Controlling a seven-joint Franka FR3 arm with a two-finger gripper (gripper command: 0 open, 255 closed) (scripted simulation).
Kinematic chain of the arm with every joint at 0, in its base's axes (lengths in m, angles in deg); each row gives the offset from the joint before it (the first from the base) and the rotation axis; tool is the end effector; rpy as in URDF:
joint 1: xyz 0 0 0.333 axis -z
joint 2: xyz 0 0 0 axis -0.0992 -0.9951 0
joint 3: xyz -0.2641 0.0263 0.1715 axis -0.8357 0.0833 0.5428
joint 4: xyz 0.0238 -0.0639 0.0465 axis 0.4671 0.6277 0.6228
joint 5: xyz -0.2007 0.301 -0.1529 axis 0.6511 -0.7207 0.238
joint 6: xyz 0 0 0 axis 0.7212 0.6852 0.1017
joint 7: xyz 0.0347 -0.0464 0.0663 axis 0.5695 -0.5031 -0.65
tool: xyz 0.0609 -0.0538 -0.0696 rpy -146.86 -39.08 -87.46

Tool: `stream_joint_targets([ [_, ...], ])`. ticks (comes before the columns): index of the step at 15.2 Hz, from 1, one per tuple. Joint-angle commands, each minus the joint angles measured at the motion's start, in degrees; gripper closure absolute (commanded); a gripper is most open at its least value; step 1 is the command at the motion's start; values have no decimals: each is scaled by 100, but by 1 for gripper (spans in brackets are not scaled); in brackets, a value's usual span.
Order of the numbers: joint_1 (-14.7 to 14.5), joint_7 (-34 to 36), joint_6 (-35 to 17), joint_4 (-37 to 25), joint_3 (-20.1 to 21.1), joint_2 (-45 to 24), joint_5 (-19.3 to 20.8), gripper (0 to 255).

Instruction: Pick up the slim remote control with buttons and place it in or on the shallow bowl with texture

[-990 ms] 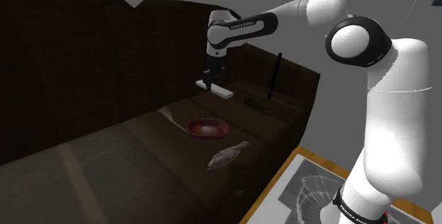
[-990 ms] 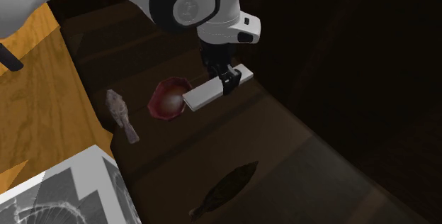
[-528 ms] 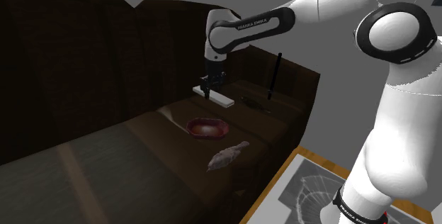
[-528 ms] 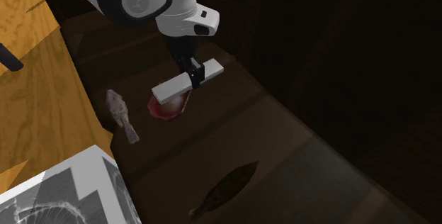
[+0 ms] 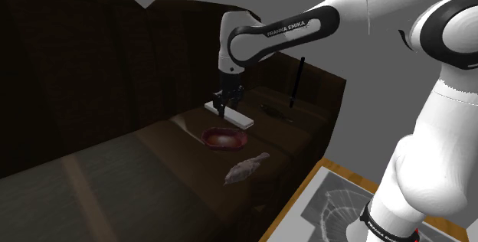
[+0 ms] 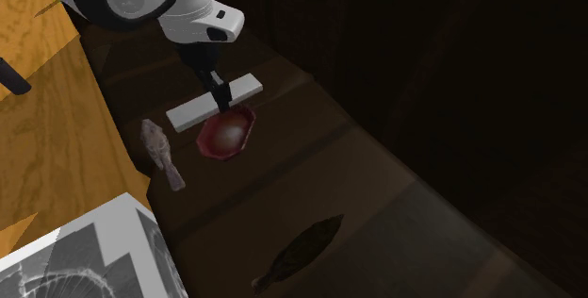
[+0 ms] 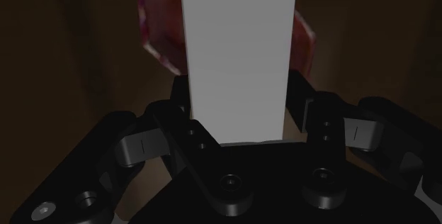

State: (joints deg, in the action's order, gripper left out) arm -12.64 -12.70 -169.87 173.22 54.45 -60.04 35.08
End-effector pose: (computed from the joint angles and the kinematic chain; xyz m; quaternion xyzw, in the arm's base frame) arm 0.5561 0.1316 0.4546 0.9999 0.0041 0.0080 0.0050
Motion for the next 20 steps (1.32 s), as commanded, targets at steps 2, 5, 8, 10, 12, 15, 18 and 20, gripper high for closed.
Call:
stream_joint_targets([
  [2, -7, 23, -198, 153, 5, -44, 9, 255],
  [5, -8, 34, -417, 299, 5, -118, 22, 255],
  [8, -9, 46, -635, 433, 4, -203, 36, 255],
  [10, -11, 55, -780, 516, 3, -264, 47, 255],
  [12, -12, 66, -945, 605, 1, -341, 61, 255],
  [15, -12, 66, -945, 605, 1, -341, 61, 255],
  [18, -12, 66, -945, 605, 1, -341, 61, 255],
  [20, -12, 66, -945, 606, 1, -341, 61, 0],
])
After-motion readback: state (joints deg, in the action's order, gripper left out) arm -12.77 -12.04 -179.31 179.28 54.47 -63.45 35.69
